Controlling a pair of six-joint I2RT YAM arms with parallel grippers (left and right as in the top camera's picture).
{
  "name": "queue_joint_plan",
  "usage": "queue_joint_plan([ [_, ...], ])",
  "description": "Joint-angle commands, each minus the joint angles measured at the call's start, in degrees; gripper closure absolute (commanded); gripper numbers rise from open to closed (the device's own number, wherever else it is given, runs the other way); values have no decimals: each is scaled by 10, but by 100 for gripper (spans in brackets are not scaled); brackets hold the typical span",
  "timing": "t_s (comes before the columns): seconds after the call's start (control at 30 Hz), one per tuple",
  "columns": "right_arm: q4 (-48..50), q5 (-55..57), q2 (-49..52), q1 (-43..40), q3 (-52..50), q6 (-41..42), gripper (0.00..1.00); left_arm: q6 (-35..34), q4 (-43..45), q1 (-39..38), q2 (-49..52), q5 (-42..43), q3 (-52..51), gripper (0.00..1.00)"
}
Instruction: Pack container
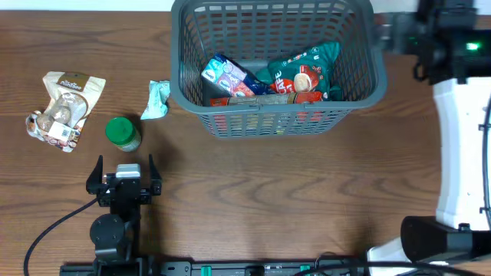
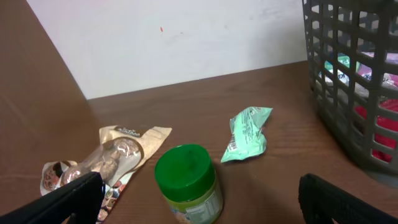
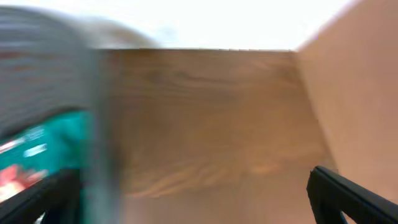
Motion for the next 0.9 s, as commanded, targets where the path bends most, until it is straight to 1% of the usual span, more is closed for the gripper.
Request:
queue_joint_plan([
  [0.0,-13,68,-10,-43,9,82,1,7,-11,2,-3,0,-17,1],
  [0.1,-18,63,-10,-86,9,109,1,7,-11,2,-3,0,-17,2],
  [0.3,-28,31,-10,-135,9,110,1,7,-11,2,-3,0,-17,1],
  [0.87,-40,31,-10,-140,9,110,1,7,-11,2,-3,0,-17,2],
])
